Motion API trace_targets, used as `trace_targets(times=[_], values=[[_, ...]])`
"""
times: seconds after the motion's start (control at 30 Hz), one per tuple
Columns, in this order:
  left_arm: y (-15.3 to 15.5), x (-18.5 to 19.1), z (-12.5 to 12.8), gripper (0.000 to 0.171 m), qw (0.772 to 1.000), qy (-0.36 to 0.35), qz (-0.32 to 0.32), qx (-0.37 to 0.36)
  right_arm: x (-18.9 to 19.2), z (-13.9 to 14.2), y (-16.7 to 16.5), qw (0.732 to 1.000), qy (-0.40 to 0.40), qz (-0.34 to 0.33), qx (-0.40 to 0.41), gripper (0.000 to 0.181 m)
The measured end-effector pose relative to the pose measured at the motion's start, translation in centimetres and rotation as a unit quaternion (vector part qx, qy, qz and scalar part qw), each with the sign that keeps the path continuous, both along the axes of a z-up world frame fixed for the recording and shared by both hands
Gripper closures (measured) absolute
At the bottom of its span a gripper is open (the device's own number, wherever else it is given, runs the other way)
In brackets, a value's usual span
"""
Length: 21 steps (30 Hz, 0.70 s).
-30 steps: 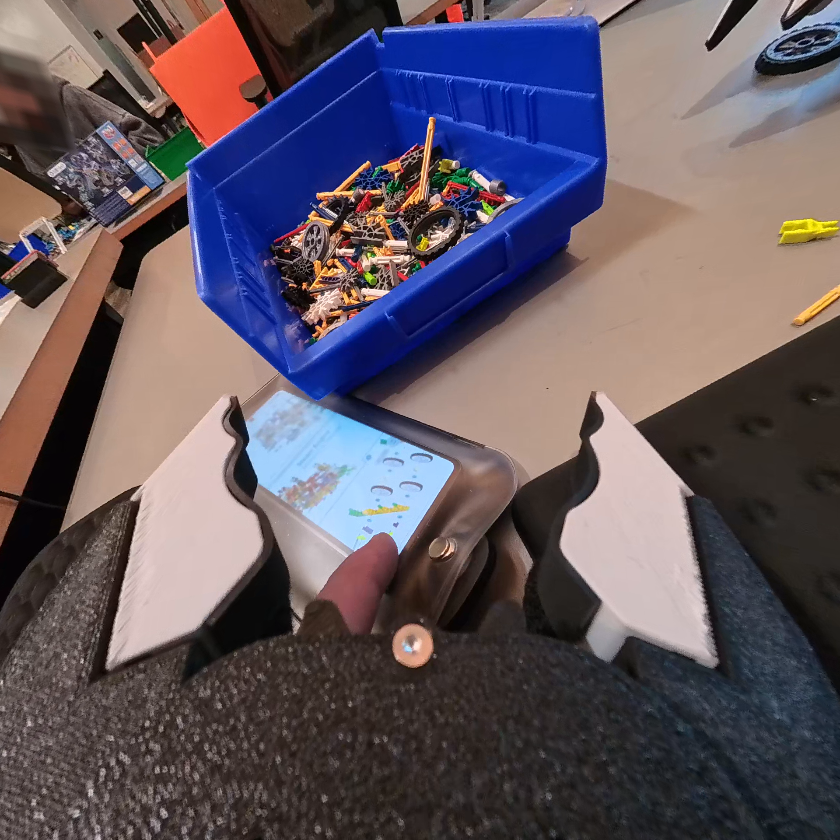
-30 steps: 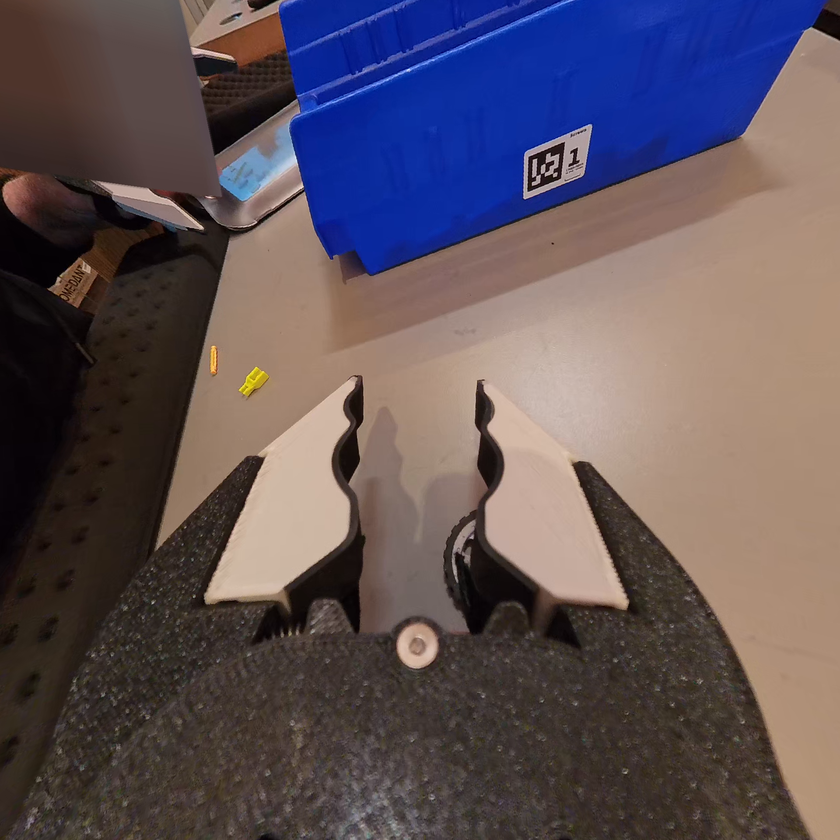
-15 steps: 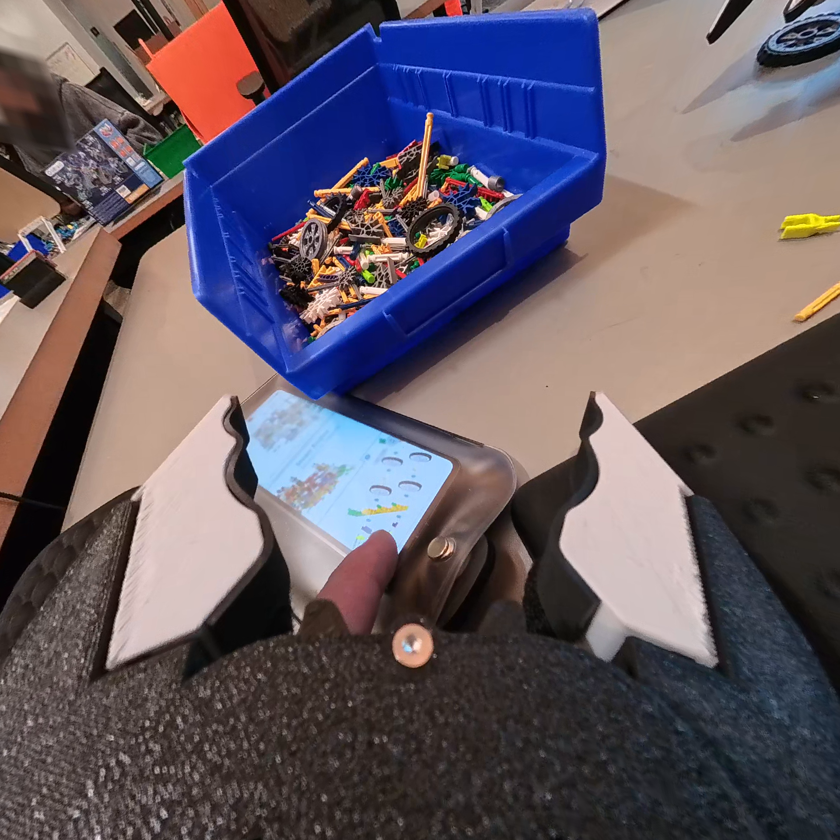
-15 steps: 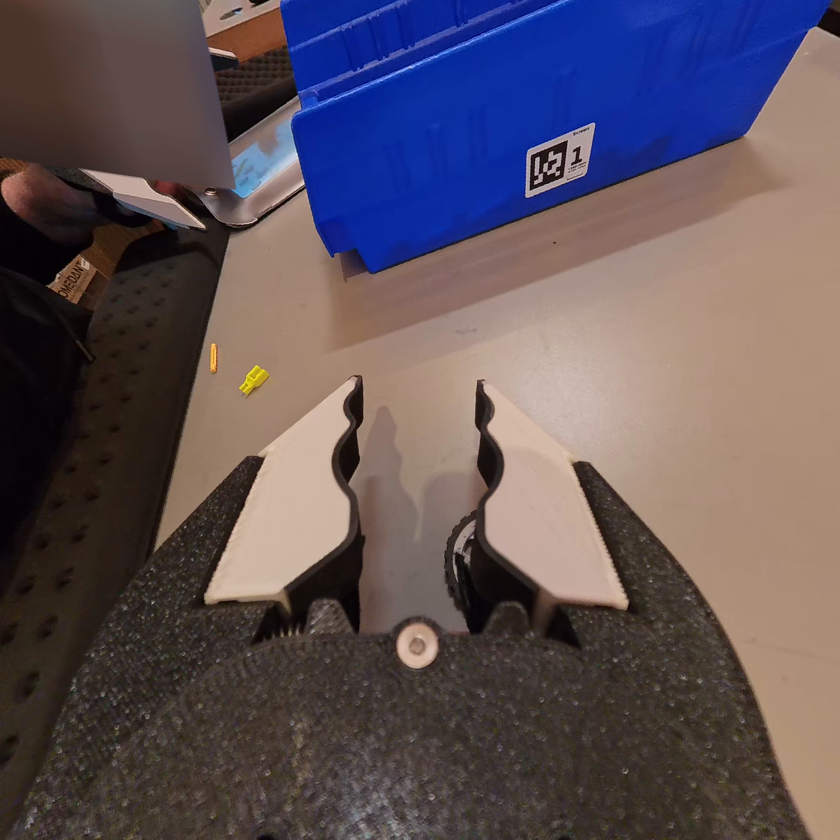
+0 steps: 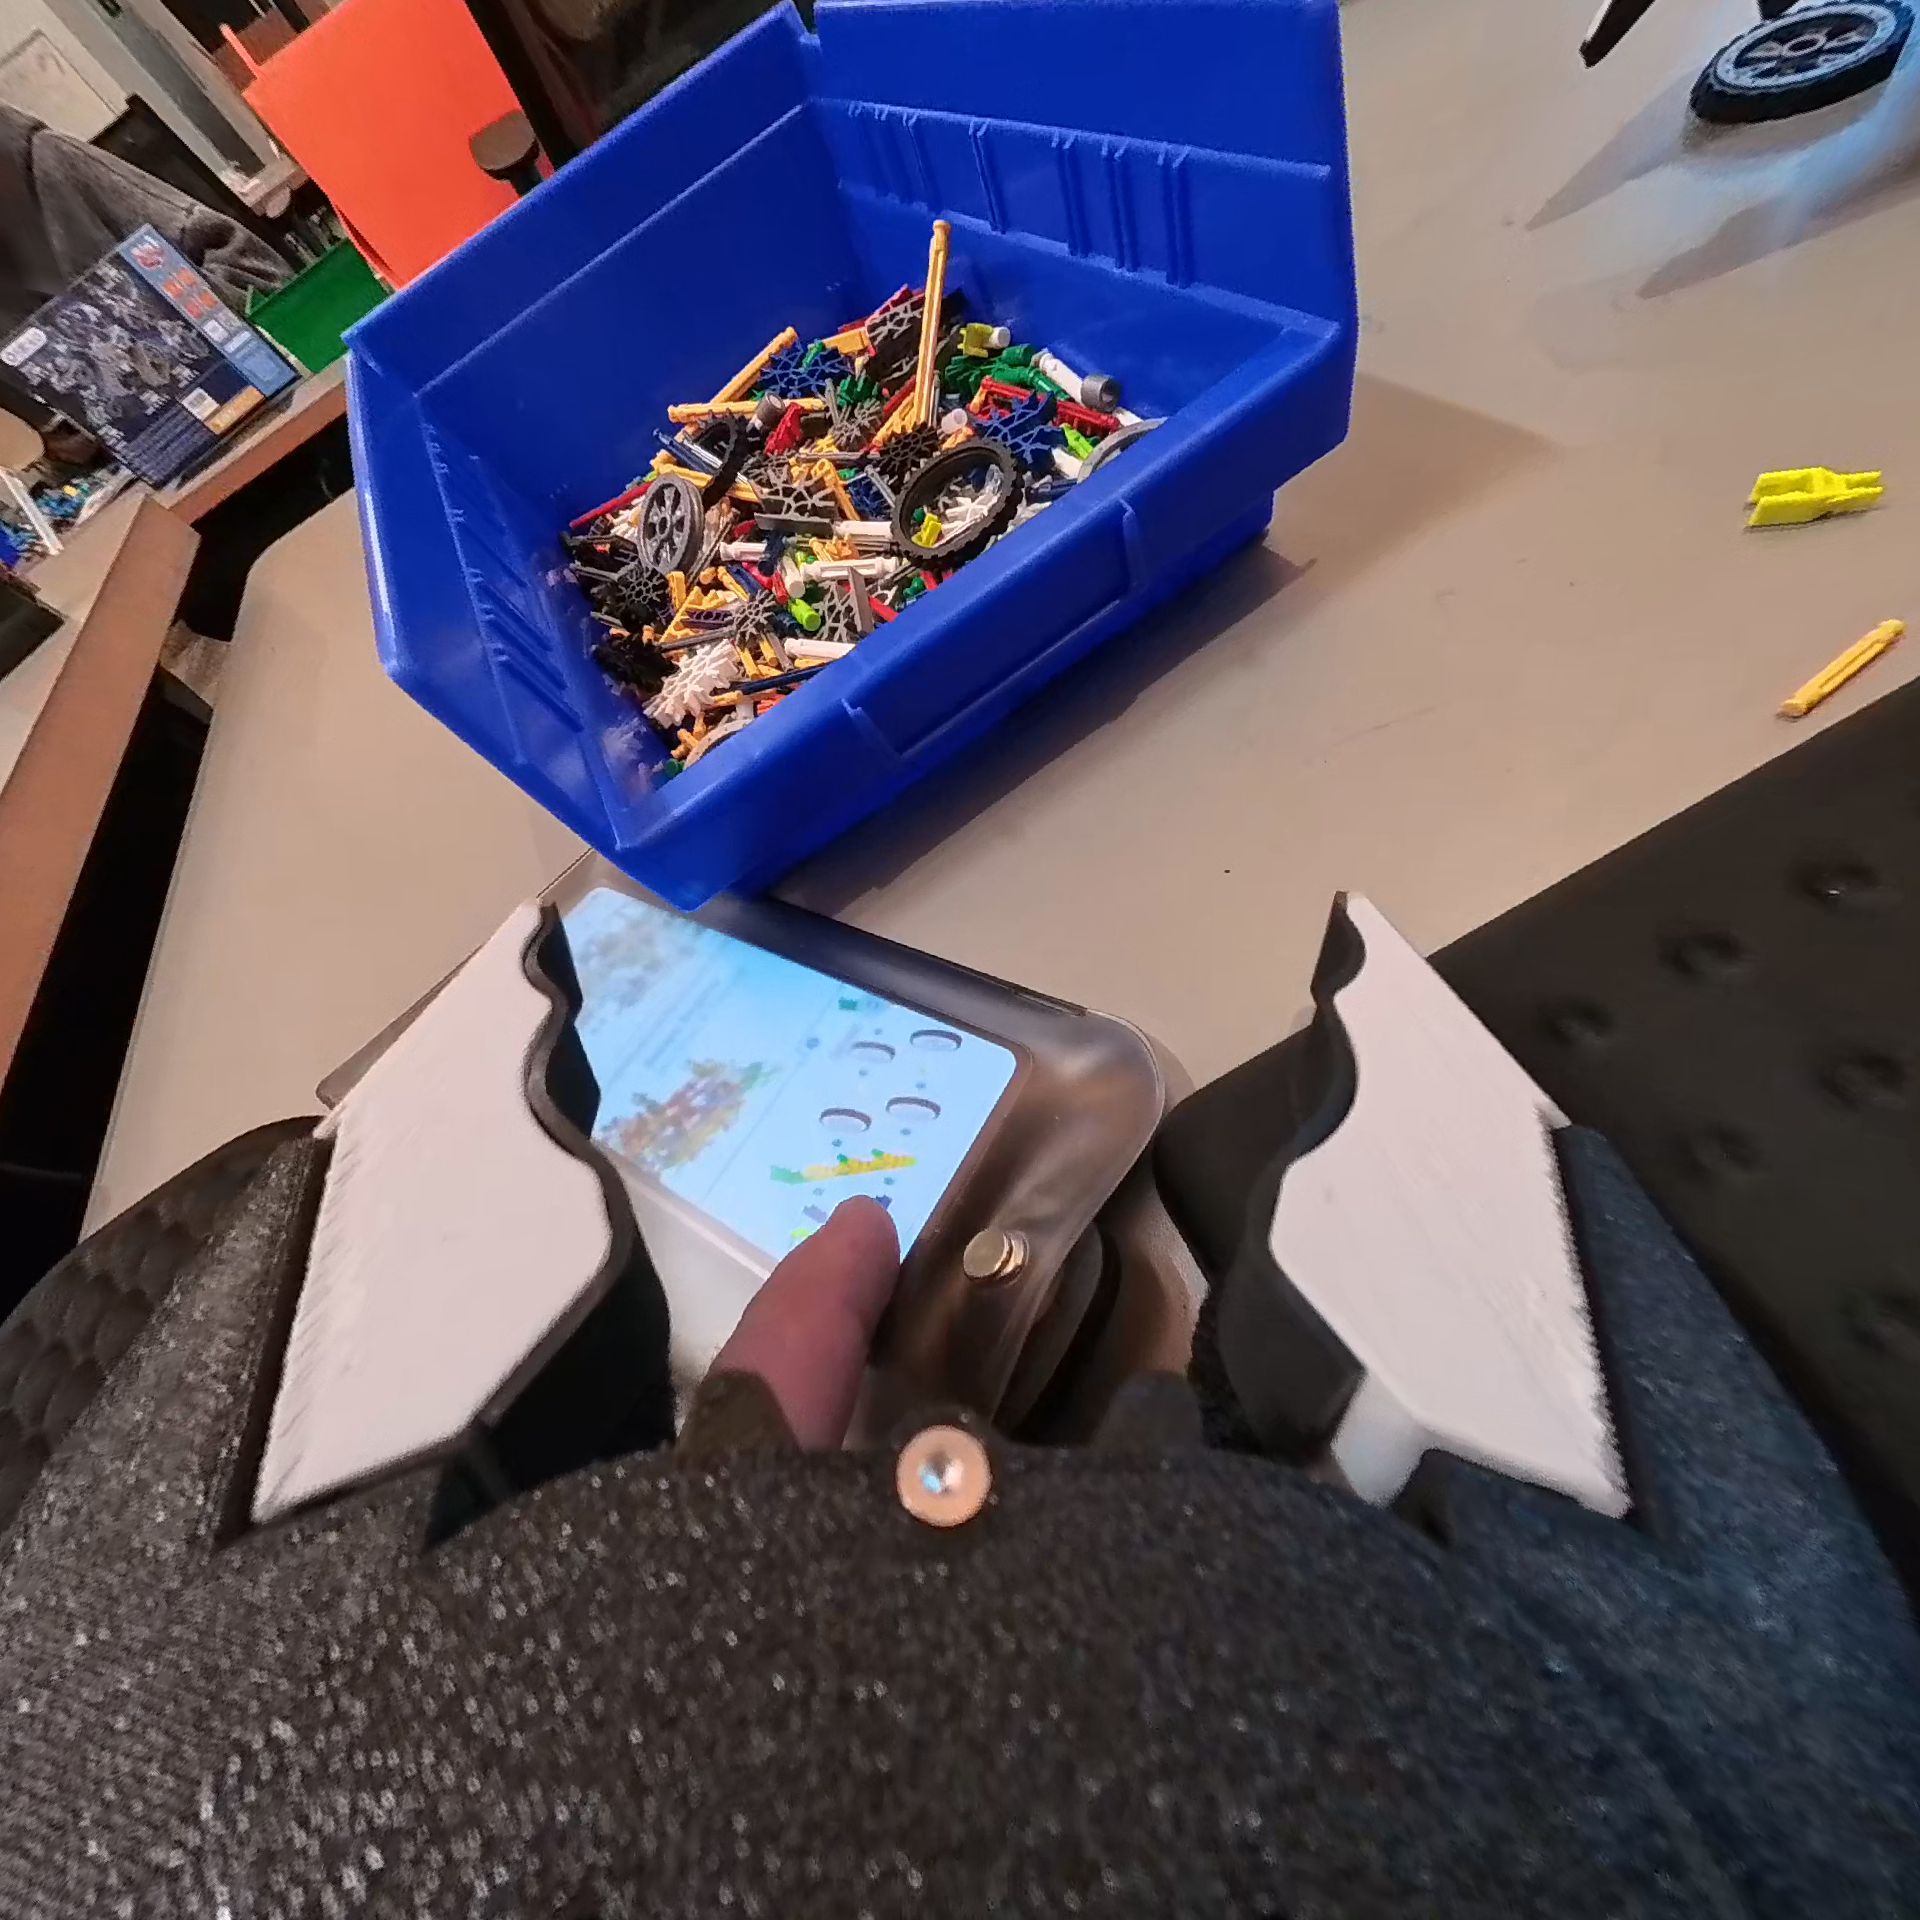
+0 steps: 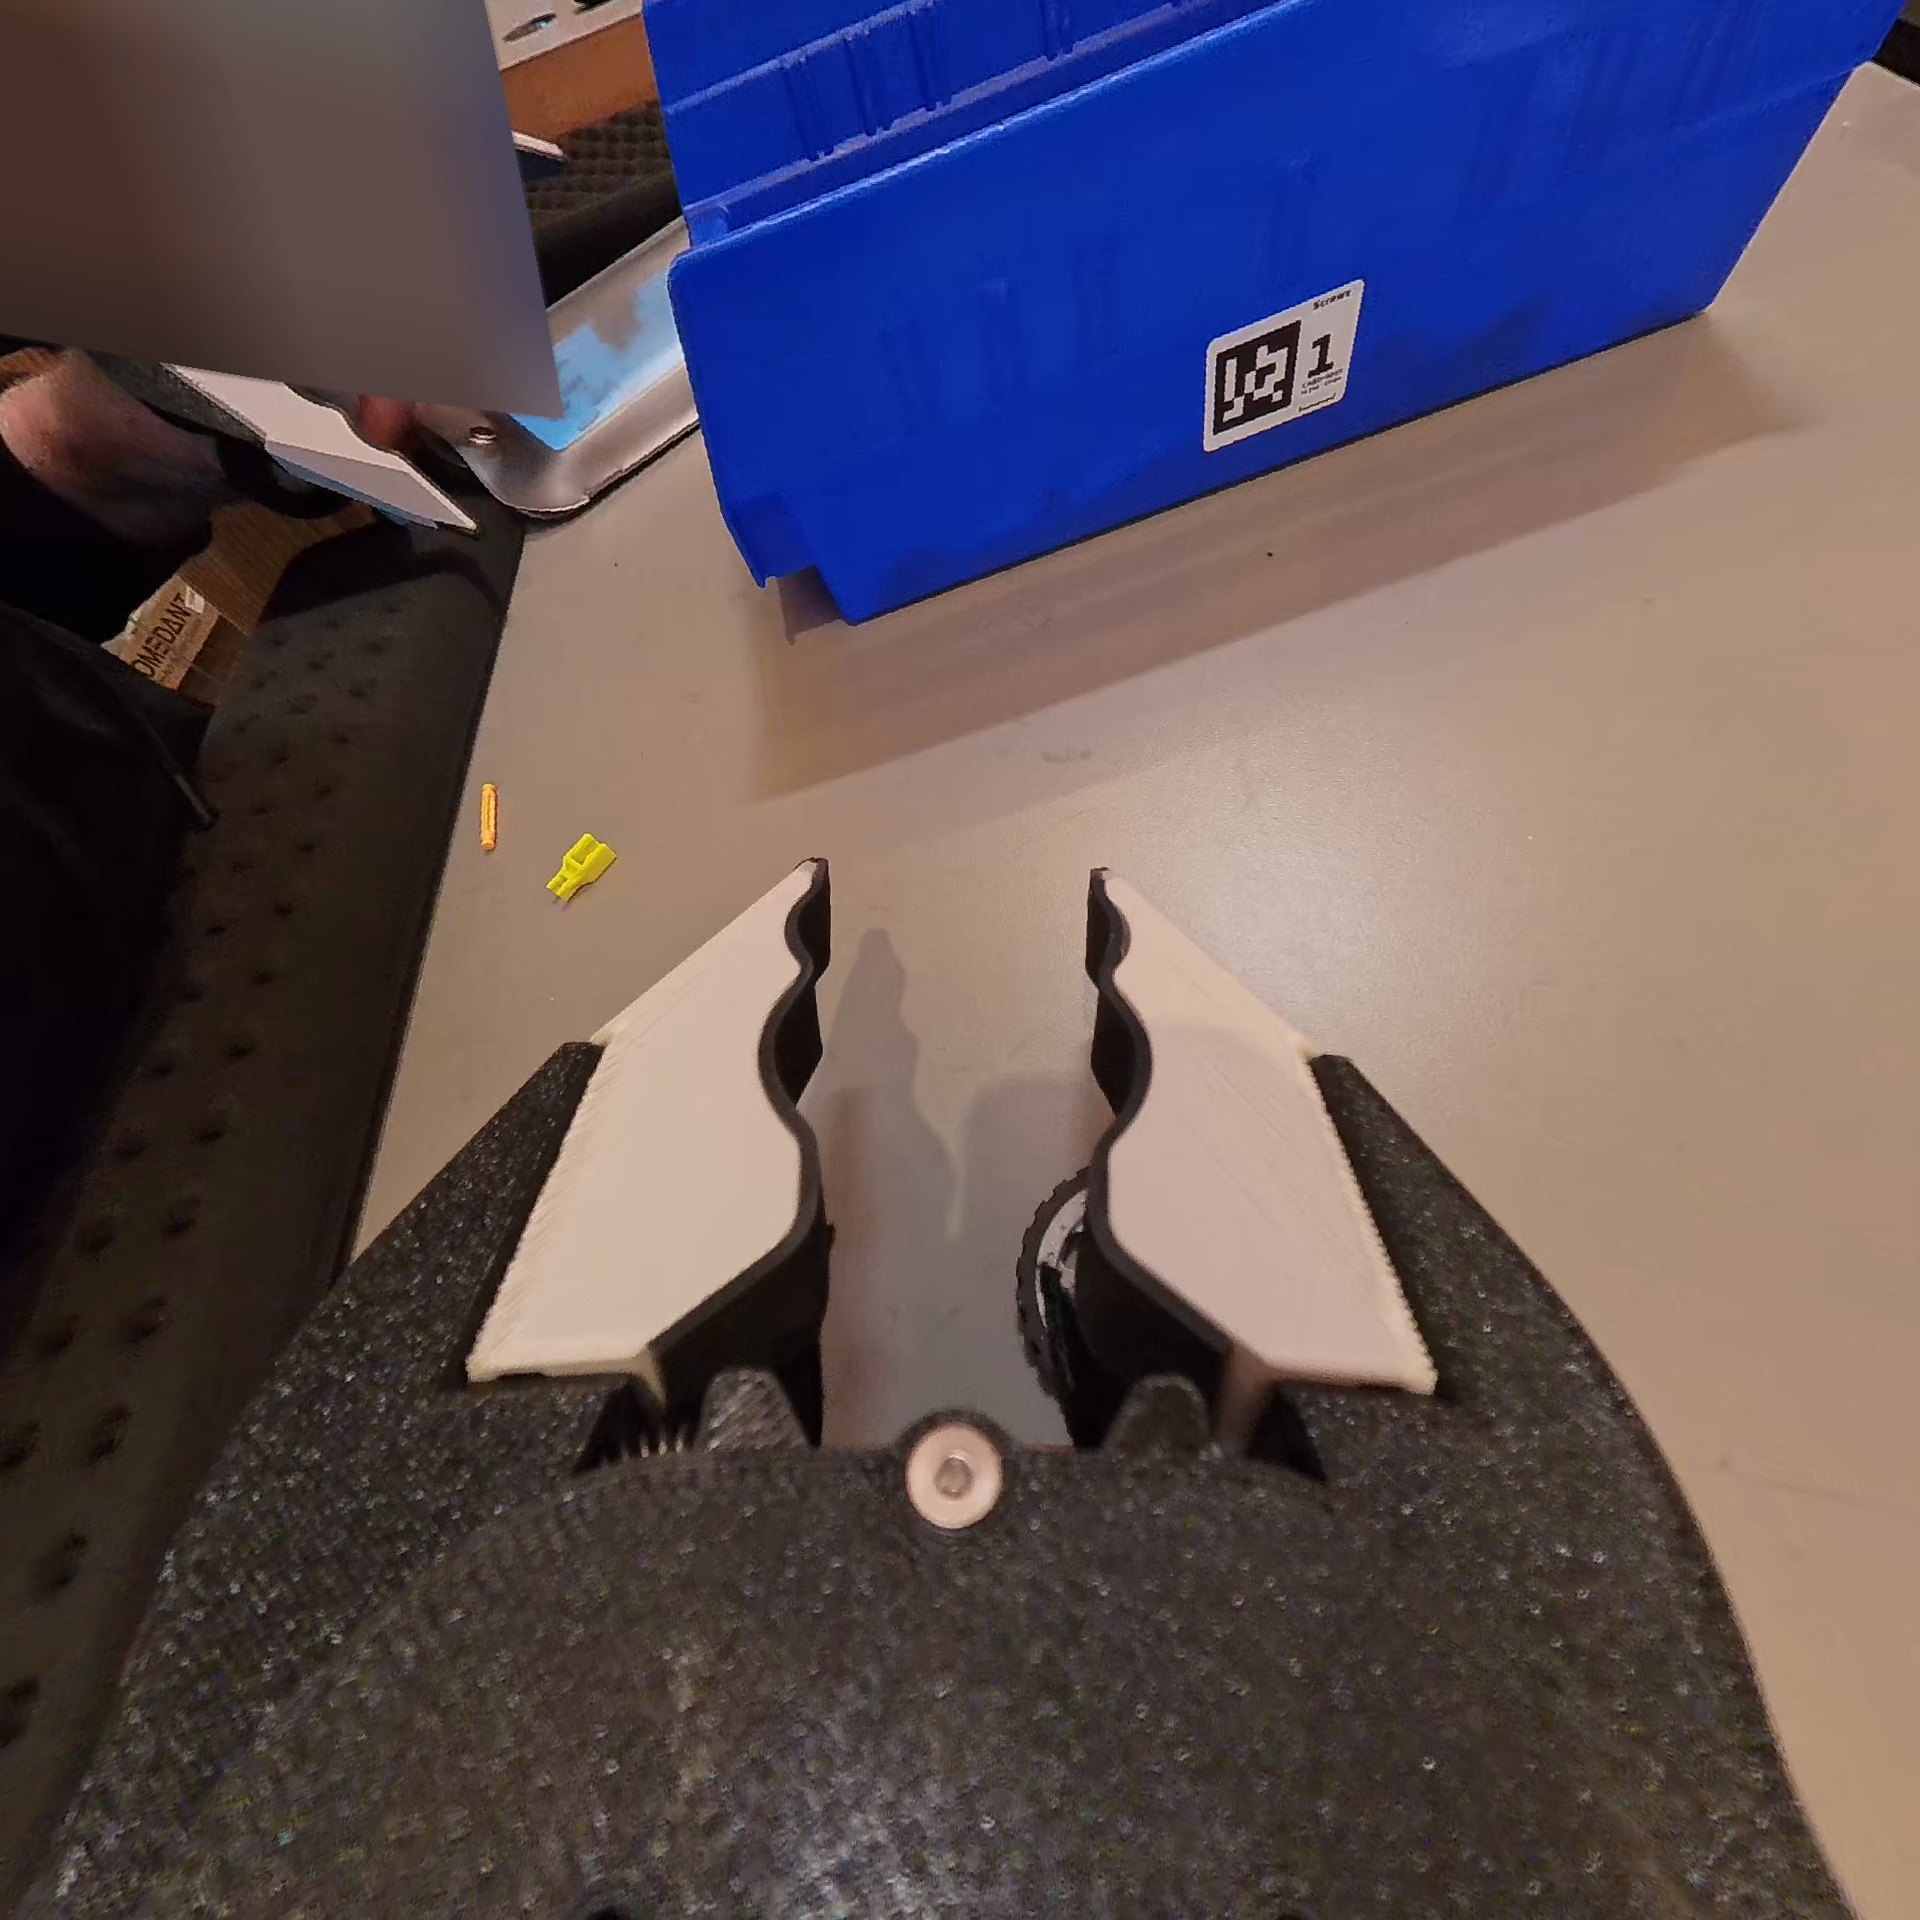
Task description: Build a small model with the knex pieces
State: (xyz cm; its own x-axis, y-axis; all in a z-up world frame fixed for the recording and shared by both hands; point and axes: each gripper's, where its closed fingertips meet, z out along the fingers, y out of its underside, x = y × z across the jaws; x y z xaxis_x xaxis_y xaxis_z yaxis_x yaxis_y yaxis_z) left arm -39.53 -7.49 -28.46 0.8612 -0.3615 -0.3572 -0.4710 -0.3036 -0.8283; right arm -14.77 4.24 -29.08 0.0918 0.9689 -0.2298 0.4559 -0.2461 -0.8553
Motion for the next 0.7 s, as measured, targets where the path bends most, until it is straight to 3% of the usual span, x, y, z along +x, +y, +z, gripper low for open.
trace_targets(times=[0.53, 0.6, 0.7], values=[[-0.3, -0.1, 0.9, 0.038, 0.999, 0.004, 0.003, 0.038, 0.0, 0.1, 0.0, 1.0, 0.003, -0.001, 0.001, 0.132], [-0.3, -0.1, 1.1, 0.038, 0.999, 0.004, 0.005, 0.046, -0.1, 1.0, 0.3, 0.999, 0.032, -0.012, 0.005, 0.13], [-0.3, -0.3, 1.4, 0.038, 0.998, 0.0, 0.011, 0.056, -1.3, 5.1, 0.4, 0.994, 0.111, -0.017, 0.011, 0.132]])
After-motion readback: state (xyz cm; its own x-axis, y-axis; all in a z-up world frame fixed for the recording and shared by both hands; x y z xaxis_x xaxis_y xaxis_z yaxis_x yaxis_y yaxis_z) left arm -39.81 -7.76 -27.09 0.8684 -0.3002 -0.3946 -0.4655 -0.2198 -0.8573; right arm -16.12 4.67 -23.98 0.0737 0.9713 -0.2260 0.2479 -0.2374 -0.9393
